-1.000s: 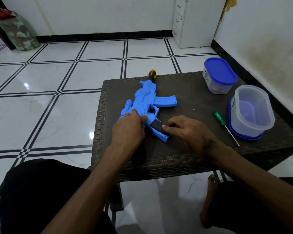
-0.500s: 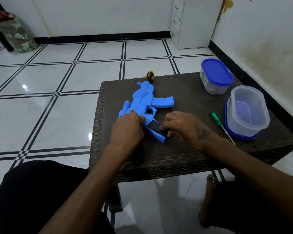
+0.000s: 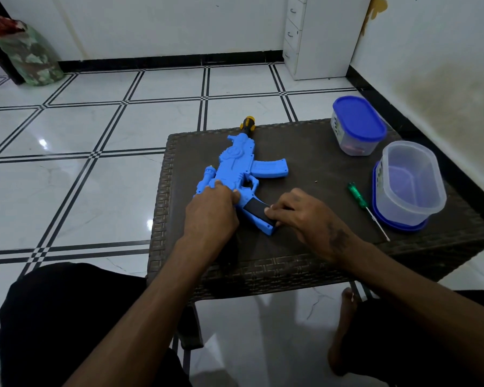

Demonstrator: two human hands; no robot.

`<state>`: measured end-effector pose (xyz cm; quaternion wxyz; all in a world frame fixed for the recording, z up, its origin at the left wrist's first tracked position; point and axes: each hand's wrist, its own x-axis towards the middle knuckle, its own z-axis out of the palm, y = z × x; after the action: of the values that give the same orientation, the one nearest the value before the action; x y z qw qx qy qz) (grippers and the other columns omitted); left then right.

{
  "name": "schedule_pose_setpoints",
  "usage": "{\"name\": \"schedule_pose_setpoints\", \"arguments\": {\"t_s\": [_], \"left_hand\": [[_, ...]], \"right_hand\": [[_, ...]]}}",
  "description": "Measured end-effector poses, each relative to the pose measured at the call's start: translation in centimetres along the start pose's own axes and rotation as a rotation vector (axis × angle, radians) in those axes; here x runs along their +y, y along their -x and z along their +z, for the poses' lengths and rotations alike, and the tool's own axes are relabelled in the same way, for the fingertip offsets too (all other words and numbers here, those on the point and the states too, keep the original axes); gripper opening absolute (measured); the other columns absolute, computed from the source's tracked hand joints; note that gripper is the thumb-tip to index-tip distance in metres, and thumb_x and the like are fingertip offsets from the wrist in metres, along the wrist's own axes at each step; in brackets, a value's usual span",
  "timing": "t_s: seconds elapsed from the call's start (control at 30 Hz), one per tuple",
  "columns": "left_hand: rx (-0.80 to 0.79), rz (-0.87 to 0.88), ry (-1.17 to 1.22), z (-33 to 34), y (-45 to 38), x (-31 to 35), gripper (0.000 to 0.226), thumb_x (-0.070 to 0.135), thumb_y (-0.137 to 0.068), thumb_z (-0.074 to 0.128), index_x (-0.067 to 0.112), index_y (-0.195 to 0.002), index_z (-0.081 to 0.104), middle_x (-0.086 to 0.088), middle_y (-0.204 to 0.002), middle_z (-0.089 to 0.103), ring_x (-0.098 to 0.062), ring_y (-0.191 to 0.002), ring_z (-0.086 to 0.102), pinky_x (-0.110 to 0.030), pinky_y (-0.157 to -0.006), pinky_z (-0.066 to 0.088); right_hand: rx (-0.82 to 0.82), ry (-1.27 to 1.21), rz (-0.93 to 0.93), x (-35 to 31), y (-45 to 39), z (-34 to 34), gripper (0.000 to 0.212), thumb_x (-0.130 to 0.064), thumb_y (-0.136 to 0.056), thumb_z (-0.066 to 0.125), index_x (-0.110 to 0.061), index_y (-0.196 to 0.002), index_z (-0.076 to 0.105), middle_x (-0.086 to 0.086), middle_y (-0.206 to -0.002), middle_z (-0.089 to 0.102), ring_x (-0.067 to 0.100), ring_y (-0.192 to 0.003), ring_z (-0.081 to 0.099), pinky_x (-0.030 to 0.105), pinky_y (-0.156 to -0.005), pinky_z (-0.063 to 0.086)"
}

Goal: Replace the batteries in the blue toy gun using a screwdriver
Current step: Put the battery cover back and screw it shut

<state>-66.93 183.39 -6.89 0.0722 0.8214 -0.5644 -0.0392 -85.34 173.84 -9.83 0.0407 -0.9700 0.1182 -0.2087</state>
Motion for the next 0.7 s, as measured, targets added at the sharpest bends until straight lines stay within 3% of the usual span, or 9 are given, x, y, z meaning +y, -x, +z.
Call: {"name": "schedule_pose_setpoints", "arguments": {"t_s": [0.13, 0.27, 0.37, 0.47, 0.7], "left_hand": [[0.015, 0.001, 0.011, 0.2, 0.0, -0.1, 0.032, 0.021, -0.095, 0.049, 0.026, -0.125, 0.06, -0.008, -0.118, 0.05, -0.028, -0.102, 0.055, -0.04, -0.083, 0.046], [0.03, 0.01, 0.008, 0.3, -0.1, -0.1, 0.031, 0.022, -0.096, 0.046, 0.025, -0.124, 0.06, -0.008, -0.113, 0.049, -0.028, -0.099, 0.055, -0.038, -0.078, 0.045], [0.044, 0.012, -0.01, 0.4, -0.1, -0.1, 0.03, 0.024, -0.097, 0.044, 0.026, -0.122, 0.061, -0.007, -0.111, 0.05, -0.028, -0.098, 0.055, -0.036, -0.074, 0.041], [0.045, 0.017, -0.005, 0.4, -0.1, -0.2, 0.03, 0.025, -0.098, 0.043, 0.026, -0.123, 0.061, -0.007, -0.113, 0.05, -0.027, -0.101, 0.054, -0.036, -0.076, 0.043], [0.038, 0.02, 0.029, 0.3, 0.2, -0.5, 0.033, 0.027, -0.099, 0.042, 0.024, -0.127, 0.059, -0.01, -0.131, 0.049, -0.028, -0.109, 0.054, -0.042, -0.086, 0.051]], "right_hand": [[0.085, 0.021, 0.014, -0.5, 0.5, 0.7, 0.026, 0.004, -0.084, 0.061, -0.001, -0.107, 0.072, 0.014, -0.093, 0.067, 0.029, -0.08, 0.063, 0.038, -0.061, 0.055], [0.129, 0.03, 0.033, -1.0, 0.8, 0.9, 0.034, -0.01, -0.094, 0.043, 0.001, -0.105, 0.073, 0.015, -0.093, 0.067, 0.03, -0.082, 0.063, 0.04, -0.064, 0.055], [0.117, 0.02, 0.037, -1.0, 0.8, 0.8, 0.03, -0.005, -0.091, 0.047, 0.0, -0.106, 0.073, 0.015, -0.095, 0.067, 0.03, -0.084, 0.064, 0.038, -0.066, 0.056], [0.078, 0.01, 0.027, -0.4, 0.9, 0.6, 0.033, 0.009, -0.078, 0.069, -0.001, -0.109, 0.072, 0.015, -0.099, 0.068, 0.031, -0.088, 0.064, 0.039, -0.069, 0.057], [0.1, -0.011, 0.022, -0.1, 0.9, 0.8, 0.027, 0.0, -0.086, 0.063, -0.002, -0.112, 0.072, 0.013, -0.1, 0.069, 0.028, -0.088, 0.064, 0.037, -0.072, 0.057]]}}
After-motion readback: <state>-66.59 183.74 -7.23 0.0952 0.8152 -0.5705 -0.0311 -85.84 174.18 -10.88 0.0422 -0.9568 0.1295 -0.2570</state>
